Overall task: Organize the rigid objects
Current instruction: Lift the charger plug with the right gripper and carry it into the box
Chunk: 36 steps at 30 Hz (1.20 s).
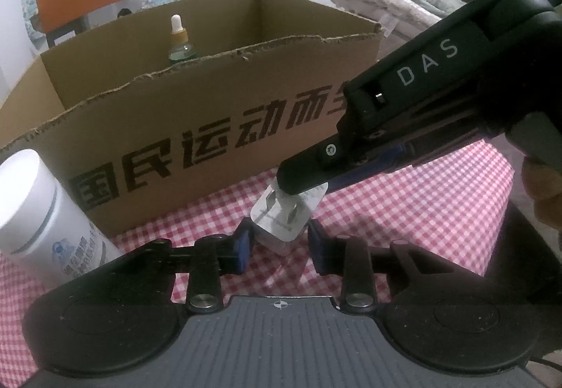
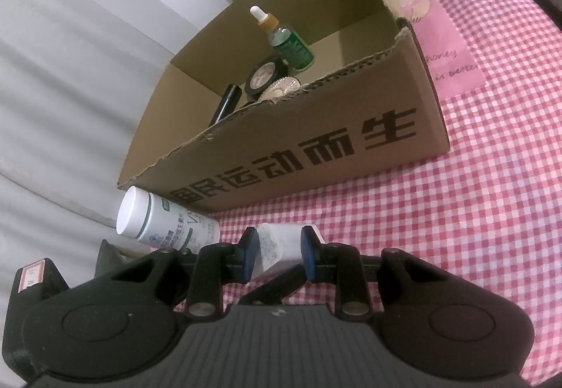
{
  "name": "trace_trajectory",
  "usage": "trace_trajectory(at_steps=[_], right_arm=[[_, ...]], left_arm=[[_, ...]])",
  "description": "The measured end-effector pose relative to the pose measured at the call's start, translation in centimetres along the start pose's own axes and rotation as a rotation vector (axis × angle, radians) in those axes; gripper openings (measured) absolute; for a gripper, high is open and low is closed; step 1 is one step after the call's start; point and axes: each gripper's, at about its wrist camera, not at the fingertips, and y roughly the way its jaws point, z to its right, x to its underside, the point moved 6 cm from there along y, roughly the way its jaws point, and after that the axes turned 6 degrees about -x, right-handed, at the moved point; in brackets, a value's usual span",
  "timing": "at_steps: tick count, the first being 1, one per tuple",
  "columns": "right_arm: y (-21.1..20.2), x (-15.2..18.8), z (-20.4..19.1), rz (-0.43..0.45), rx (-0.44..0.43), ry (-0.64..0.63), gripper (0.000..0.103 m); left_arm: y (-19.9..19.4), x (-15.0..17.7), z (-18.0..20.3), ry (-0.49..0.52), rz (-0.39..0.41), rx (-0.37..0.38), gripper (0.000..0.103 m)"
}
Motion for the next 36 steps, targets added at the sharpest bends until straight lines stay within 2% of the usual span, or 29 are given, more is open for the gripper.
trace_trajectory(at_steps=[4,10,18,23,29,36], right_arm=[[0.1,0.1,0.1,0.003,0.002,0.01,0.029],[-1.4,-0.3,-1.7,0.028,-0.014,-0.032,0.029],[-5.0,-3.5,-7.4,0.105,-0.062,-0.187,0.029],[-6.3,-6.9,-9.2,0.134,-0.077,-0.246,0.029],[-5.3,-10.7,-8.2,0.111,-0.046,-0.245,0.029],[-2.3,-13.4,-4.2,0.011,0.016,-0.191,0.029]], left_arm=[[-0.4,-0.1,0.1,-0.011,-0.003,0.006,0.031],[-3.1,-1.7,-0.5,-0.034,0.044,0.004,0.031],[-7.8,-6.8,-2.1,-0.081,0.147,-0.03,0.031],[-7.5,-10.1,-2.7,-0.125,0.163,-0.023,0.031],[-3.9,-12.3,-3.1,-0.181,0.1,-0.001,0.031],[1.1,-12.3,-3.3,-0.243,-0.039,0.056,0.029]])
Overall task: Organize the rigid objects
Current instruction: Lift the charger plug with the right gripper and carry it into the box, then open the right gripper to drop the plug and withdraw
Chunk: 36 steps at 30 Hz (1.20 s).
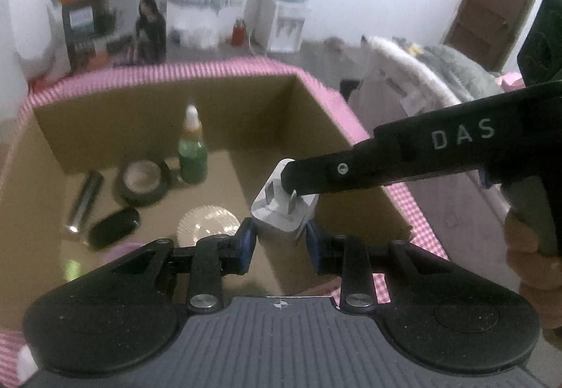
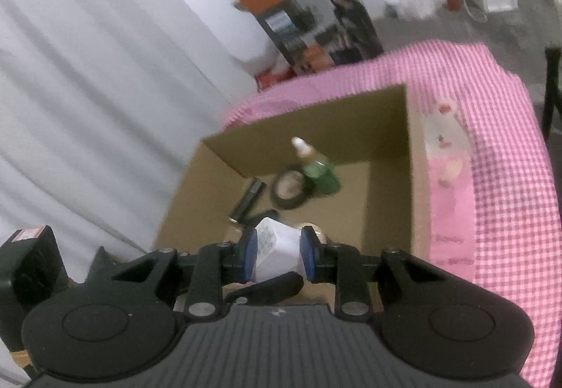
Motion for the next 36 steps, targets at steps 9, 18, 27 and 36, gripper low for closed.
trace_trajectory(at_steps=[9,18,27,36], right_arm=[[2.8,-0.2,2.7,-0.106,0.08,-0.026,0.027],[3.8,-0.9,2.5,-0.116,0.113,-0.11,0.028],[3.1,-1.0,2.2,-0.084,0.096,-0.101,0.029],[-2.1,-0.3,0.0,0.073,0.058,-0.086,0.041]], left_arm=[[2.9,0.2,0.7,-0.016,-0.091,0.029,0.026],[4.3,0.7,0.9,-0.018,-0.12,0.044,0.026],[2.6,0.3,1.4,0.018,-0.051,0.047,0.04],[-3.3,0.1,1.4,0.054,0.105,0.062,0.059]])
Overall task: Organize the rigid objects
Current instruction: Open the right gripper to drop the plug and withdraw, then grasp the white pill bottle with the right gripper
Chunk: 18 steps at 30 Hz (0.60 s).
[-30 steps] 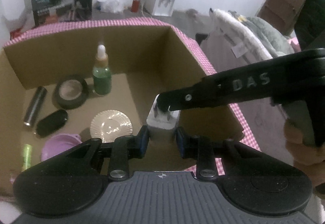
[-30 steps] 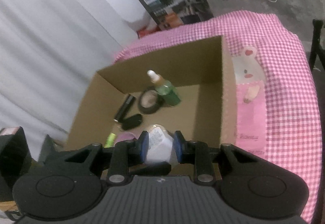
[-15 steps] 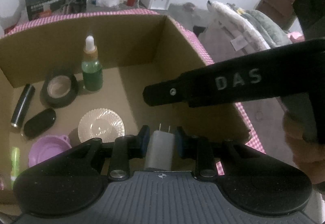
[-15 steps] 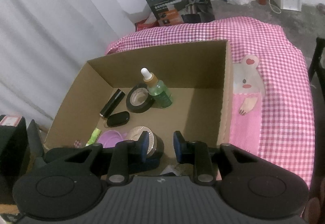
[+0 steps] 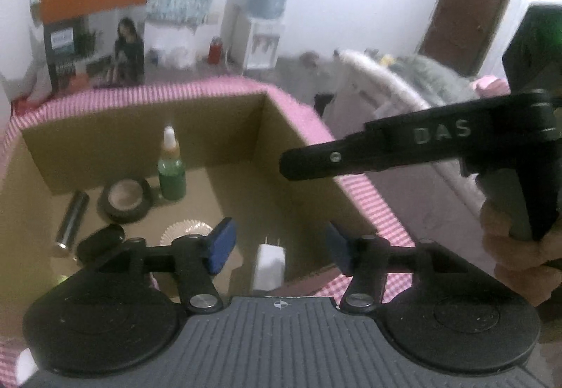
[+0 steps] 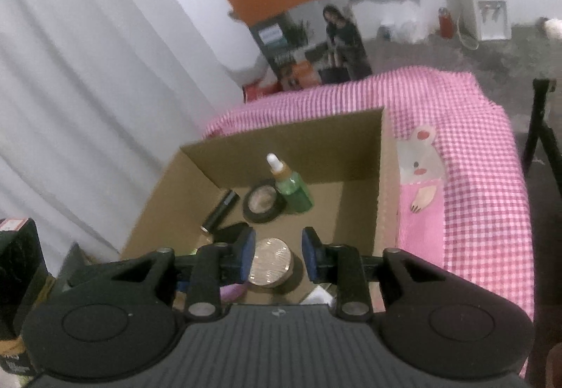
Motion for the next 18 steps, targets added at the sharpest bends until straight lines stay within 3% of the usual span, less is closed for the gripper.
trace_trajectory(at_steps=[2,10,18], right_arm=[[-1.7,0.4,-0.6,0.044,-0.011,0.008,0.048],[-6.3,3.2,-2.0,0.145,-0.068,0.087,0.048],[-6.6,7.4,-3.3,0.166,-0.161,0.187,0.051]], left_arm=[[-1.5,0.0,0.1,0.017,0.032,-0.004,0.061],[-6.4,1.6,-0.6,0.05,0.103,-0.011,0.067],[-9.2,5.0,-3.5,0.033,0.089,-0.093,0.069]])
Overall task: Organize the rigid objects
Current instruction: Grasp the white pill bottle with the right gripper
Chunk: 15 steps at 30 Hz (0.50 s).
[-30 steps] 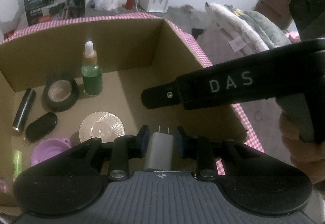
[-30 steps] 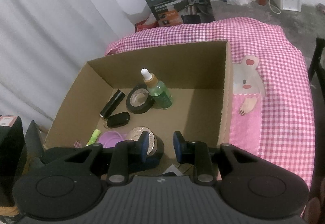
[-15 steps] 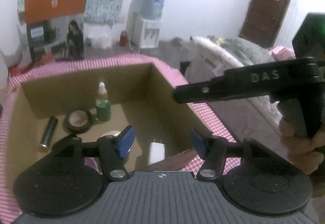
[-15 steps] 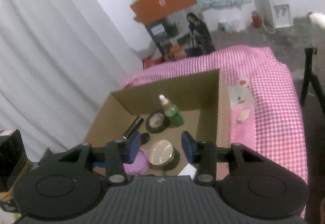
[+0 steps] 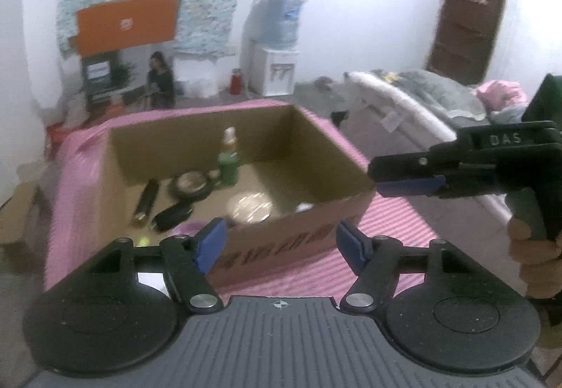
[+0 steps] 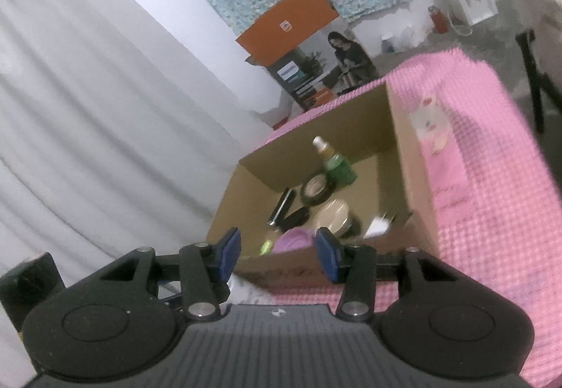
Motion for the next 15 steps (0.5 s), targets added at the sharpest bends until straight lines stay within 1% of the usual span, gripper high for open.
trace_trajectory(at_steps=[4,7,9,11,15], right_arm=[[2.0,2.1,-0.5,-0.041,-0.047,0.037,0.051],[4.5,3.2,-1.1,-0.095,-0.069,0.054,0.051],[6.2,3.7,-1.7,-0.13,-0.08,0.053,0.051],[7.9,4.1,-2.2,-0.157,-0.083,0.048,0.051],[11.1,4.7,-3.0,-0.208,-0.084,0.054,0.051]], left_arm=[[-1.0,1.4,-2.3,-0.039,0.001,-0.067,0.069],[-1.4,2.4,-4.1,-0.046,0.005,-0.127,0.069],[-1.1,3.0,-5.0,-0.055,-0.006,-0.156,0.07],[-0.8,3.5,-6.0,-0.067,-0.02,-0.172,0.069],[0.6,4.5,-7.4,-0.082,-0.052,-0.18,0.07]])
